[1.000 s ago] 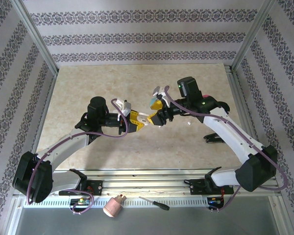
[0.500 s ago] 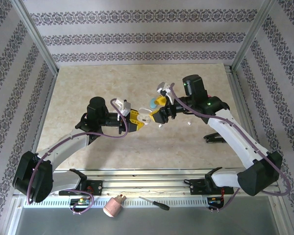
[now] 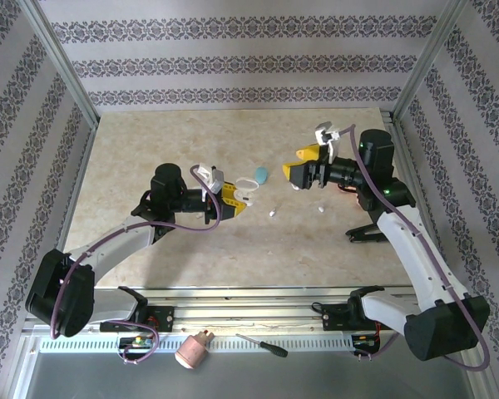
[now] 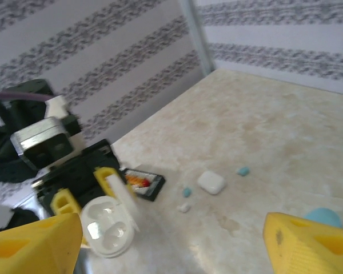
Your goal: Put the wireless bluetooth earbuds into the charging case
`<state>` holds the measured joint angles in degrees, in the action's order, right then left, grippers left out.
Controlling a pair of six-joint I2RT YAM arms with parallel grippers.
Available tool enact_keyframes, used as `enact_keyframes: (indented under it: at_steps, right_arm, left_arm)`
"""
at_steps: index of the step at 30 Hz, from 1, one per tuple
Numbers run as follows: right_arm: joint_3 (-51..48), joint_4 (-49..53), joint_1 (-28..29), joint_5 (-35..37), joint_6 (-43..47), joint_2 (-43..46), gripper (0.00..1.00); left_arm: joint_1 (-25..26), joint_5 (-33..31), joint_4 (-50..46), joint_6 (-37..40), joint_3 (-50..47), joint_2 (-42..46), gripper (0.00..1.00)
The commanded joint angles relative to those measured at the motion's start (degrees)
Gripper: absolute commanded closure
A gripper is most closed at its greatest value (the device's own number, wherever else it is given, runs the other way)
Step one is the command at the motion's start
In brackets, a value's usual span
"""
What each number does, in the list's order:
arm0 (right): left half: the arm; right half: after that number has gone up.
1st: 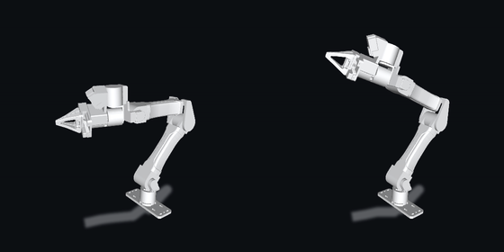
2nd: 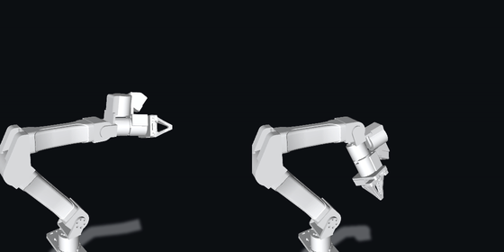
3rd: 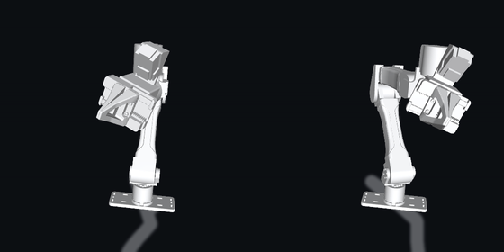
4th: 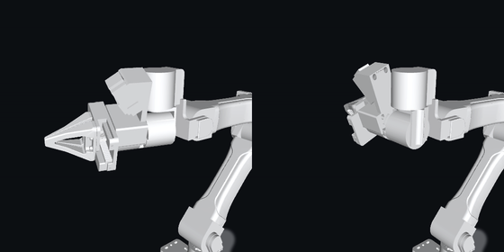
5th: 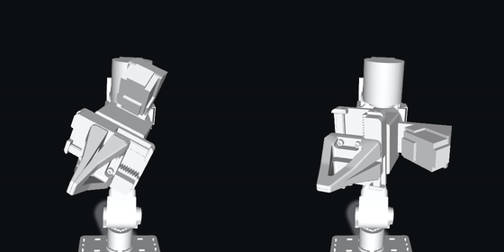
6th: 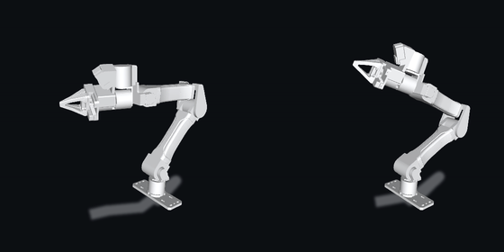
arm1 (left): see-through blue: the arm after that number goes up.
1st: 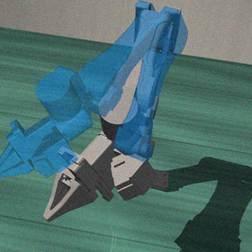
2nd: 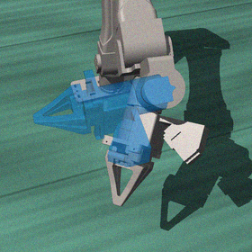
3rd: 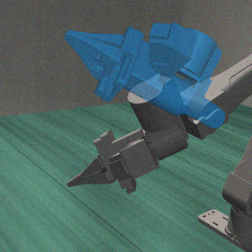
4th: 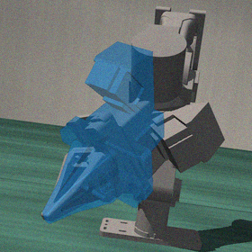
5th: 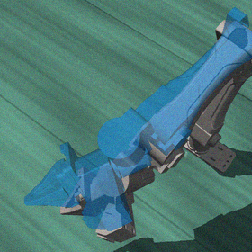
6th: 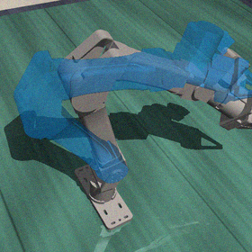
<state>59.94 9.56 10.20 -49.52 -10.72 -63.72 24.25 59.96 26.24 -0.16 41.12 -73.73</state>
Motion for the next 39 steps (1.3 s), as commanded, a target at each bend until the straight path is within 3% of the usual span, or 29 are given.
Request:
enact_keyframes:
  at_steps: [1, 10, 18, 21, 26, 39]
  right_arm:
    - [-3.68, -7.69, -2.29, 6.59, -11.64, 0.37, 0.20]
    - [-13.23, -8.05, -3.17, 22.46, -16.74, 0.76, 0.21]
    - [-16.68, 2.02, -3.08, 33.58, -18.78, -2.91, 0.23]
    - [-16.33, 4.37, -2.55, 33.76, -17.23, -5.59, 0.24]
    - [-15.66, -0.47, 2.15, 30.65, -18.40, -11.53, 0.26]
    - [-4.80, -15.13, 21.40, 30.91, -28.22, -31.91, 0.29]
  left_arm:
    - [-0.61, -0.91, 3.45, 1.72, 2.27, -0.20, 0.74]
    - [-0.61, -4.77, 8.93, 5.09, -1.51, 1.17, 0.74]
    - [-0.69, -6.97, 18.93, 2.87, -3.39, -2.65, 0.74]
    - [-0.97, -8.07, 21.81, 2.34, -4.63, -2.95, 0.74]
    - [-3.21, -11.59, 25.35, 1.38, -6.37, -2.37, 0.74]
    - [-18.75, -21.63, 32.61, -1.39, -5.87, -8.79, 0.75]
